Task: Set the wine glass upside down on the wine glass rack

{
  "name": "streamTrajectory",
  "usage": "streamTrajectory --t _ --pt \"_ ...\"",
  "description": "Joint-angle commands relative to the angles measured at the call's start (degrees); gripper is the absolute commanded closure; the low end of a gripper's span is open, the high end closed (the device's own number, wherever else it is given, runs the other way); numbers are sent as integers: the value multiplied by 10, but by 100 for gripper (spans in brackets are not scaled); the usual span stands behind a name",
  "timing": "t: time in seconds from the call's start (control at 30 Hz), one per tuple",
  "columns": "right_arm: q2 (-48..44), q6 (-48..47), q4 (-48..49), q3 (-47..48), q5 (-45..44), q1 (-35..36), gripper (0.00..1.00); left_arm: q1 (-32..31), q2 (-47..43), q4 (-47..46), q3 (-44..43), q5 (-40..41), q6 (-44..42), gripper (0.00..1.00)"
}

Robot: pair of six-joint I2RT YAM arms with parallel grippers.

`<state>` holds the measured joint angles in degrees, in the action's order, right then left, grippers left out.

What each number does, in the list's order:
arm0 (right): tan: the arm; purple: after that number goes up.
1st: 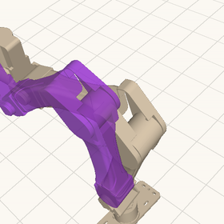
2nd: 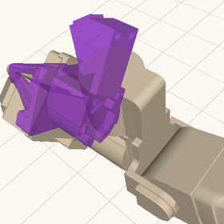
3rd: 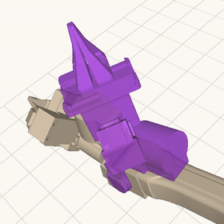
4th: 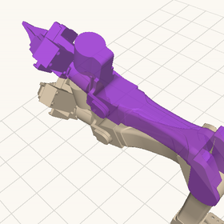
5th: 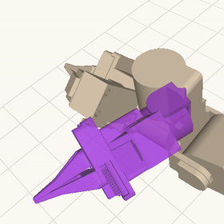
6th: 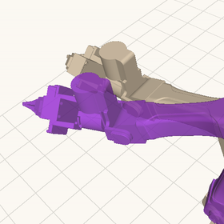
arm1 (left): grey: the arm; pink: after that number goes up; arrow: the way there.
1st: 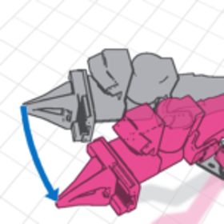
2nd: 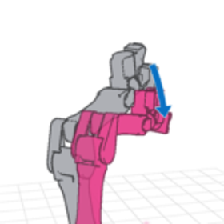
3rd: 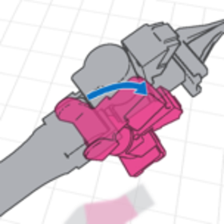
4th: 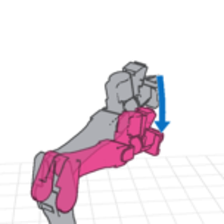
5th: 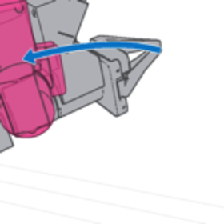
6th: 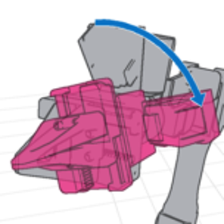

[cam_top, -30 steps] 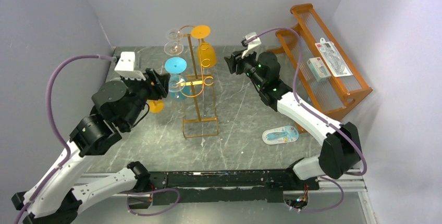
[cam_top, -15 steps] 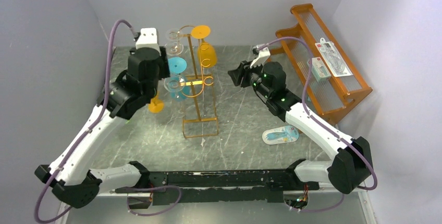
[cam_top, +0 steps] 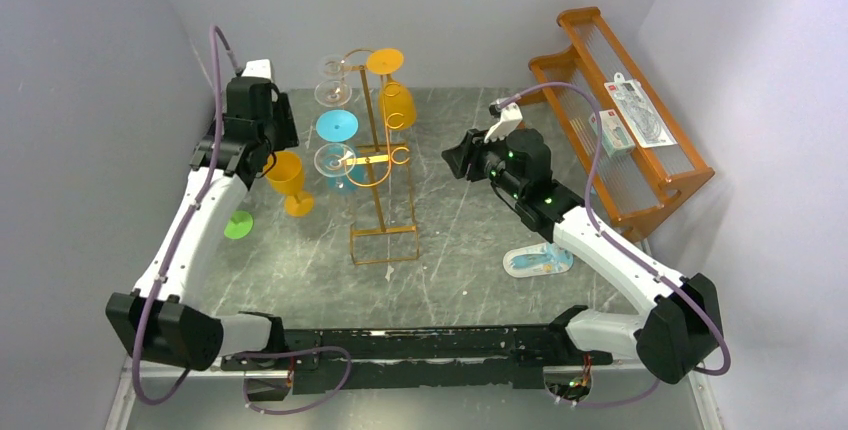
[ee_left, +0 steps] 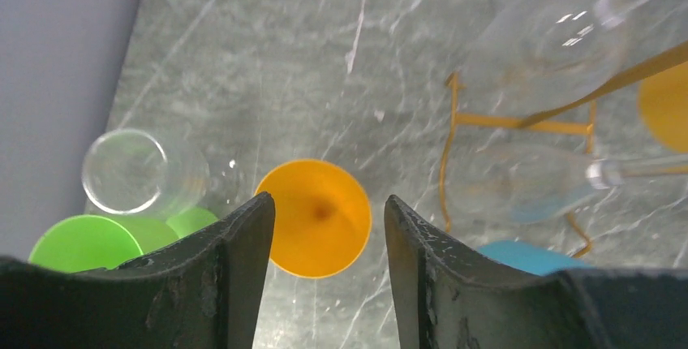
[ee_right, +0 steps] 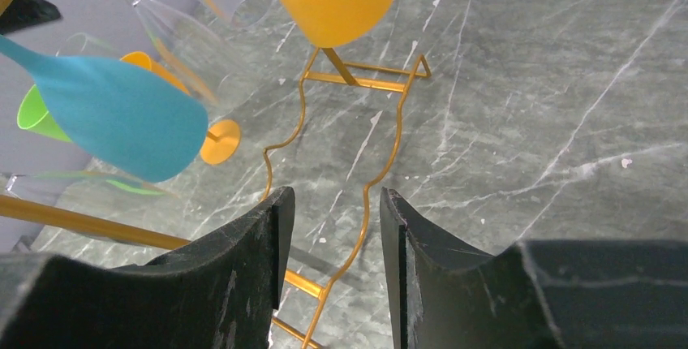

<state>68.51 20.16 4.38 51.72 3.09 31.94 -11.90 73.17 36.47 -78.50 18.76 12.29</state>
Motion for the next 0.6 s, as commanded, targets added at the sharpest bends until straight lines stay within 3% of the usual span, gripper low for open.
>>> streamTrajectory --t 0.0,0.17,0.4,0.57 --pt "0 11 -18 -9 -2 -1 53 28 17 -5 46 -64 2 45" --pt "2 19 -18 -15 1 -1 53 37 34 -8 84 -124 -6 57" --pt "1 20 -21 -16 -1 -1 53 37 54 -22 121 -150 -7 55" --pt "3 20 -24 -15 -2 -1 53 37 85 -15 122 -129 -12 61"
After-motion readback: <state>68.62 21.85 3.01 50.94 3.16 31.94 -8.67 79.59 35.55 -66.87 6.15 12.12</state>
